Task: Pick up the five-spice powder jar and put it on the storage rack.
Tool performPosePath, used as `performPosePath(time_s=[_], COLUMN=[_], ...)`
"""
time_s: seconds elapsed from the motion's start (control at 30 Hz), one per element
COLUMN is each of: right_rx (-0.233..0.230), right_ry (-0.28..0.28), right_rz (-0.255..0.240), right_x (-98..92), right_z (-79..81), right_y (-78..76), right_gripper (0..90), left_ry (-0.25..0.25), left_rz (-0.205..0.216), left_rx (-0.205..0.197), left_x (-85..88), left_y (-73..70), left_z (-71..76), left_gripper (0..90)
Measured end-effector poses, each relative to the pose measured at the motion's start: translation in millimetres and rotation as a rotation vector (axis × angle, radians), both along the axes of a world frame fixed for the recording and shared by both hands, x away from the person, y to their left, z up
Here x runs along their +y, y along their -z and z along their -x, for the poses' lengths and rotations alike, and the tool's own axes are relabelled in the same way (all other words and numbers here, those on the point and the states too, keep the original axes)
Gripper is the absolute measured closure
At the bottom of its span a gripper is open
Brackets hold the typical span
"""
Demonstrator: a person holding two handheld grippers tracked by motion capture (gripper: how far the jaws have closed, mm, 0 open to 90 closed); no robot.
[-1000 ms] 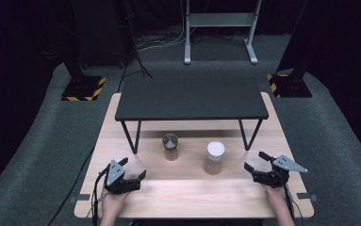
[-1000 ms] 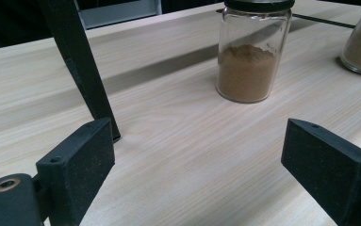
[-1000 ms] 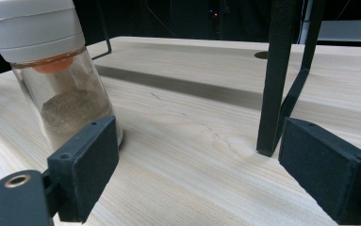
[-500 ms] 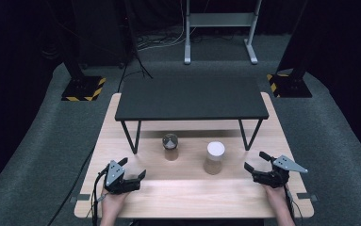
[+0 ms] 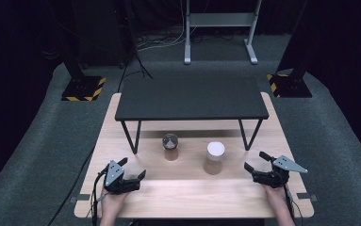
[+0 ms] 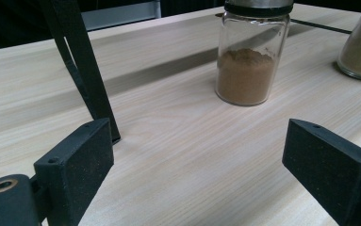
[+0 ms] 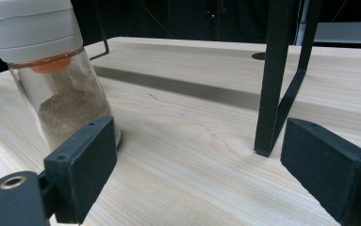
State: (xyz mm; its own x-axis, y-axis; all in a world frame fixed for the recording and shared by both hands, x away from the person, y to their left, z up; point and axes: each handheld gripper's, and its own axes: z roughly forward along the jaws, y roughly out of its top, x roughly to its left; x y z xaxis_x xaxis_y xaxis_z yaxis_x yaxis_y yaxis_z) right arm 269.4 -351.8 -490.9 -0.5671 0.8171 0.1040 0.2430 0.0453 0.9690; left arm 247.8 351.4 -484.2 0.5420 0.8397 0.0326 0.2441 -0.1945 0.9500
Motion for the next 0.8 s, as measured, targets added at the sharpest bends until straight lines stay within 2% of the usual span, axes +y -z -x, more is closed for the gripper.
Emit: performPosePath(time_s=[0.27,0.5,0.67,0.73,0.8], right_rx=[0.000,0.000,0.000,0.000,-0.001], right_ry=[0.000,0.000,0.001,0.001,0.001], right_rz=[0.000,0.000,0.001,0.001,0.001], right_x=[0.1,0.0,0.2,0.3,0.3], right_z=[0.0,0.0,0.1,0.2,0.2], right_y=[0.0,0.0,0.0,-0.1,0.0], right_gripper=[9.8,9.8,9.8,9.8,9.8], left_ry=[0.004,0.000,0.021,0.033,0.050], left_rz=[0.003,-0.020,-0.002,-0.012,-0.001], left_rx=[0.007,-0.008,-0.028,-0.035,-0.038], left_x=[-0.1,-4.5,-5.1,-7.8,-8.6], left_y=[-0.6,-1.0,-6.0,-12.4,-15.6], left_z=[-1.0,0.6,-0.5,-2.6,-5.2], left_gripper=[7.0,7.0,7.2,7.3,7.4])
